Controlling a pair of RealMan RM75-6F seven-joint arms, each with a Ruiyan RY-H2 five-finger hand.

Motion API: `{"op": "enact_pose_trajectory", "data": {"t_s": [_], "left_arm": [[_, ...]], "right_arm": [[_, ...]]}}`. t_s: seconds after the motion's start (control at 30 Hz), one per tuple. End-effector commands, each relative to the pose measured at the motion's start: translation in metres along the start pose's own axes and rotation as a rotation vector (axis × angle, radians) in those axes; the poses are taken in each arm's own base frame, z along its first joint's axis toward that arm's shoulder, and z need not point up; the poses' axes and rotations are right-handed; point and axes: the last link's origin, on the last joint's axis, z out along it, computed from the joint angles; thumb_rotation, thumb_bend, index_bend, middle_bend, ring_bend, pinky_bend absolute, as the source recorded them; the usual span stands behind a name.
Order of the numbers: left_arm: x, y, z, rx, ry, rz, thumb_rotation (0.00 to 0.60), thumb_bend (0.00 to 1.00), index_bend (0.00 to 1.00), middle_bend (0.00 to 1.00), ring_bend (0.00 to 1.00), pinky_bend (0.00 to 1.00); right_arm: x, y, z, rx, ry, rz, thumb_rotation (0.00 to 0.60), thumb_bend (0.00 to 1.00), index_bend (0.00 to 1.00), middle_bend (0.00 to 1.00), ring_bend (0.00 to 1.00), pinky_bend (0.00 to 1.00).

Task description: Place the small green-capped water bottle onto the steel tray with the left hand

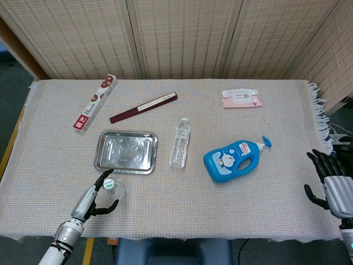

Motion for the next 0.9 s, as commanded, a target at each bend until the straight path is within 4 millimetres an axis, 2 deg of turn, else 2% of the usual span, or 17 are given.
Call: {"op": "enact_pose_trajectory", "data": {"t_s": [0.03,0.07,0.2,0.4,0.6,0.73,0.9], "left_arm": [[-0.002,-0.001,0.002,0.006,0.018,-0.003,0.6,0.39,0.04,0.11,0.09,0.16],[-0.003,-0.002,0.003,0.013,0.028,-0.003,0.6,0.39,0.09,0.18,0.14,0.18],[-0.005,-0.008,0.007,0.037,0.093,-0.001,0.6,0.4,0.23,0.3,0.24,0.24],[-0.006,-0.011,0.007,0.052,0.116,0.014,0.6,0.4,0.29,0.38,0.32,0.31],[0.0,-0.013,0.007,0.054,0.15,0.038,0.6,0.4,0.32,0.41,0.34,0.32],[0.022,-0.012,0.013,0.041,0.22,0.171,0.6,0.4,0.34,0.42,0.35,0.32],[0.072,-0.011,0.023,0.057,0.407,0.618,0.6,0.4,0.37,0.45,0.38,0.37]], "right_arm": [[0.0,0.0,0.0,-0.001,0.001,0.0,0.6,0.18,0.0,0.0,0.0,0.07],[0.0,0.0,0.0,-0.002,0.0,0.0,0.6,0.18,0.0,0.0,0.0,0.07],[0.0,0.0,0.0,-0.003,-0.001,0.0,0.6,0.18,0.0,0.0,0.0,0.07],[0.0,0.0,0.0,-0.003,-0.002,-0.003,0.6,0.18,0.0,0.0,0.0,0.07],[0.0,0.0,0.0,-0.003,-0.002,-0.002,0.6,0.18,0.0,0.0,0.0,0.07],[0.0,0.0,0.0,-0.004,-0.006,0.0,0.6,0.18,0.0,0.0,0.0,0.07],[0.0,0.0,0.0,-0.004,-0.009,0.0,0.6,0.18,0.0,0.0,0.0,0.07]]}}
